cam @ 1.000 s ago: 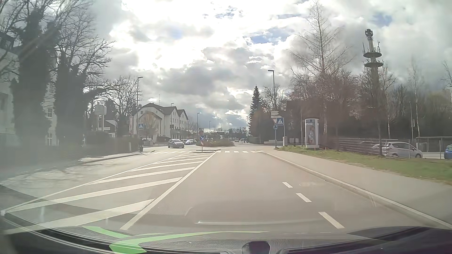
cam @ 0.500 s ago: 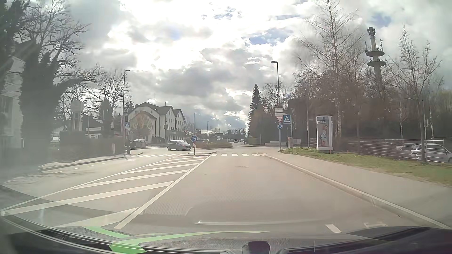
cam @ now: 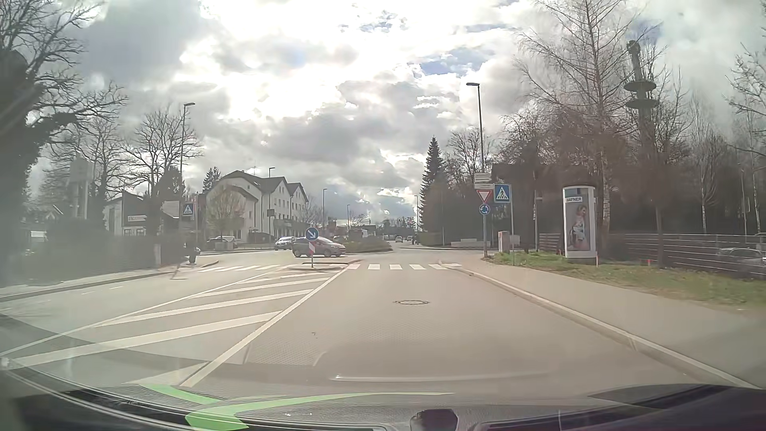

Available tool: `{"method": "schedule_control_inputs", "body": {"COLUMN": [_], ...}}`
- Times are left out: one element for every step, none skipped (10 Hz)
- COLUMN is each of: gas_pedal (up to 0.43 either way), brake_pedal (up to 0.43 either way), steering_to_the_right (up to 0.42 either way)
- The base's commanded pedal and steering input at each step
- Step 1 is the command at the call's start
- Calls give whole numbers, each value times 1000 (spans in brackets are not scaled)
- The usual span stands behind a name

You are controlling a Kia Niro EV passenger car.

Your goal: Follow the waypoints while adhering to traffic rules and regulations

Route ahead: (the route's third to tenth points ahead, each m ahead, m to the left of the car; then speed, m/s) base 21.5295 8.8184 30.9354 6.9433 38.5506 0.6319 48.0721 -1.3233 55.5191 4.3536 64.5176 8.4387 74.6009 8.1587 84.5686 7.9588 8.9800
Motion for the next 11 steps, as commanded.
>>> {"method": "schedule_control_inputs", "body": {"gas_pedal": [0, 0, 0, 0, 0, 0, 0, 0, 0, 0, 0], "brake_pedal": [146, 159, 165, 165, 177, 183, 189, 189, 195, 195, 189], "steering_to_the_right": [5, 5, 5, 5, 5, 4, 4, 5, 4, 4, 3]}}
